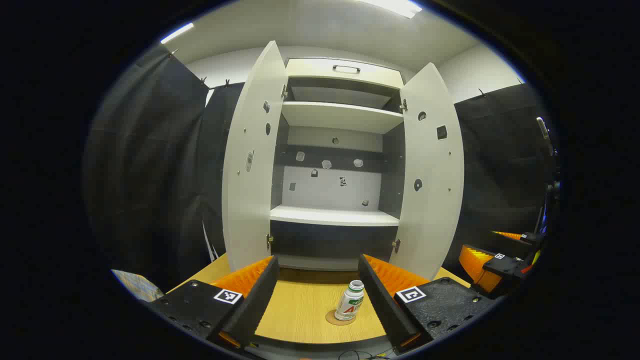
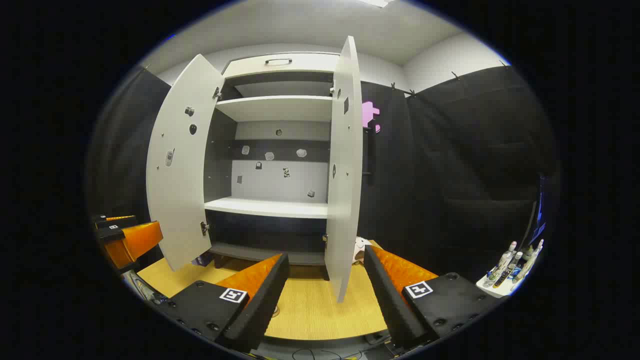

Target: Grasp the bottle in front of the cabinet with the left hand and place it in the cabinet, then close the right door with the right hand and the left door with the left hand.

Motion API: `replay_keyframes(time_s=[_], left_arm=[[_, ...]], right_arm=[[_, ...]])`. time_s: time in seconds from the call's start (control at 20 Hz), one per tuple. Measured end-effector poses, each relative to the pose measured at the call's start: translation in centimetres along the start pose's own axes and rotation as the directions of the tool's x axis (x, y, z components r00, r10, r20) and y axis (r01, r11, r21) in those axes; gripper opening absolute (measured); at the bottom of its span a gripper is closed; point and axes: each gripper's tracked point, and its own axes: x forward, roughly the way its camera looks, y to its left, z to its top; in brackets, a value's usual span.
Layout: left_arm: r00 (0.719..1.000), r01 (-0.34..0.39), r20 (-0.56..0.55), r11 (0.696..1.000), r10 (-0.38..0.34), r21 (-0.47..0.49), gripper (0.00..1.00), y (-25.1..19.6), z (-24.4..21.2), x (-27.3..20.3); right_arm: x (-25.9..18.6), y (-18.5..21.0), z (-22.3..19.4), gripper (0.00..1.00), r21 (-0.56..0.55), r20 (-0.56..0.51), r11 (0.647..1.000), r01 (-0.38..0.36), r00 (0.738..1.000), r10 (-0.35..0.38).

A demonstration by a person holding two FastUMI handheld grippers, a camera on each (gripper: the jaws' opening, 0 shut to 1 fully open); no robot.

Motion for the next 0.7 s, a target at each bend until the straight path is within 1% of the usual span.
replay_keyframes(time_s=[0.25,0.5,0.7], left_arm=[[1.000,-0.010,-0.001,1.000,0.010,-0.004,0.97,0.4,-0.1,-0.5],[1.000,-0.018,0.011,1.000,0.018,0.012,0.96,0.7,0.2,-1.1],[1.000,-0.024,0.008,1.000,0.024,0.006,0.96,0.6,0.2,-1.4]], right_arm=[[-0.3,-0.1,0.1,0.99,-0.001,0.004,1.000,0.007,1.000,-0.007],[-0.5,0.0,0.0,0.99,0.004,0.002,1.000,0.001,1.000,-0.001],[-0.7,-0.1,-0.2,0.99,-0.014,0.003,1.000,0.003,1.000,-0.003]])
